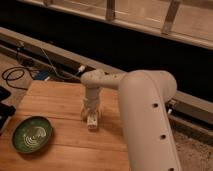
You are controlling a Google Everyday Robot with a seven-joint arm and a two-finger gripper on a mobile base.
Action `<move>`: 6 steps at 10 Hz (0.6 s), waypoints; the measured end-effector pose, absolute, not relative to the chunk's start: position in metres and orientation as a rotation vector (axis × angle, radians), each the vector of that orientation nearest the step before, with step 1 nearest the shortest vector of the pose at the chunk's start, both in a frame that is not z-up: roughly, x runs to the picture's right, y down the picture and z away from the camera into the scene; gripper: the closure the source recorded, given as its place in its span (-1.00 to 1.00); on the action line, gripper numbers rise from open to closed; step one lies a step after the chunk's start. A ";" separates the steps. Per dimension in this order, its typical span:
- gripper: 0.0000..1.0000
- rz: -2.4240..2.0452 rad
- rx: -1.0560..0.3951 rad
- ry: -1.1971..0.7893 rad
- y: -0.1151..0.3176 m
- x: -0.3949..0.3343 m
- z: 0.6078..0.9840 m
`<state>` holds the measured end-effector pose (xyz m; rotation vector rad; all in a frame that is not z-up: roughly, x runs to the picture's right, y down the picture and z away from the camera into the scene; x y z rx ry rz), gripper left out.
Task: Place the bottle in the ceramic bowl
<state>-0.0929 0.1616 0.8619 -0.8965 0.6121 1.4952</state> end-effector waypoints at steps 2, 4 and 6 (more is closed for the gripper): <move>0.47 1.509 -0.931 0.563 0.161 -0.085 0.859; 0.60 1.510 -0.955 0.523 0.161 -0.085 0.857; 0.60 1.480 -0.980 0.464 0.157 -0.087 0.847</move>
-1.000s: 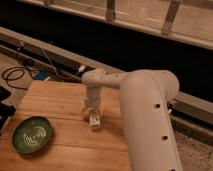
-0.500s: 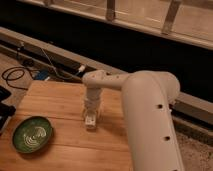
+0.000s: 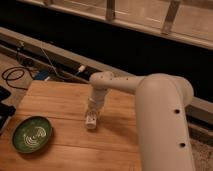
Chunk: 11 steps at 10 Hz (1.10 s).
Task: Place the bottle in the ceramic bowl
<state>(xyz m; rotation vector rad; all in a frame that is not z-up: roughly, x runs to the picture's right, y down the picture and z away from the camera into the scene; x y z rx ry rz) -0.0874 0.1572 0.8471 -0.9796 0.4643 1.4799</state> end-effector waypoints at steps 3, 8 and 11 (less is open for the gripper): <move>0.60 1.328 -0.963 0.363 0.135 -0.121 0.800; 0.60 0.954 -0.934 0.186 0.113 -0.208 0.689; 0.60 0.811 -1.022 0.122 0.124 -0.241 0.664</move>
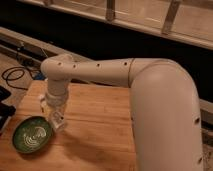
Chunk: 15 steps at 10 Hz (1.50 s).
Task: Place the bottle in the ceramic bowl
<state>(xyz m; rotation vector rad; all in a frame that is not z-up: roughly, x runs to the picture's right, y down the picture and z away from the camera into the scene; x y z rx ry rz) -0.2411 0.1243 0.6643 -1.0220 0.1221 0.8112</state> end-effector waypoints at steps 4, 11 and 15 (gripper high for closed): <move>0.60 0.806 -1.026 0.126 0.125 -0.241 0.665; 0.60 0.529 -1.142 0.172 0.162 -0.361 0.707; 0.60 0.443 -1.227 0.227 0.183 -0.396 0.745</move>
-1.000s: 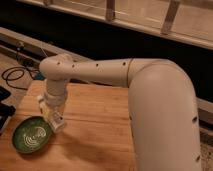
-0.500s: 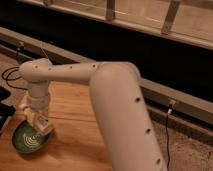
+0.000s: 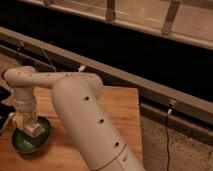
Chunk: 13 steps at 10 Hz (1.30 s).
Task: Place the bottle in the ceramic bowl
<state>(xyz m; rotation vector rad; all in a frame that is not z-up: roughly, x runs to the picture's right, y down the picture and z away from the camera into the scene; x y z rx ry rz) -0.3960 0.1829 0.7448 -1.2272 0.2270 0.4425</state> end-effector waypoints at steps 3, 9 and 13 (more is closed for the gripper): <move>0.48 0.442 -1.234 0.238 0.183 -0.391 0.747; -0.59 0.442 -1.234 0.239 0.184 -0.390 0.747; -0.60 0.441 -1.235 0.238 0.184 -0.390 0.747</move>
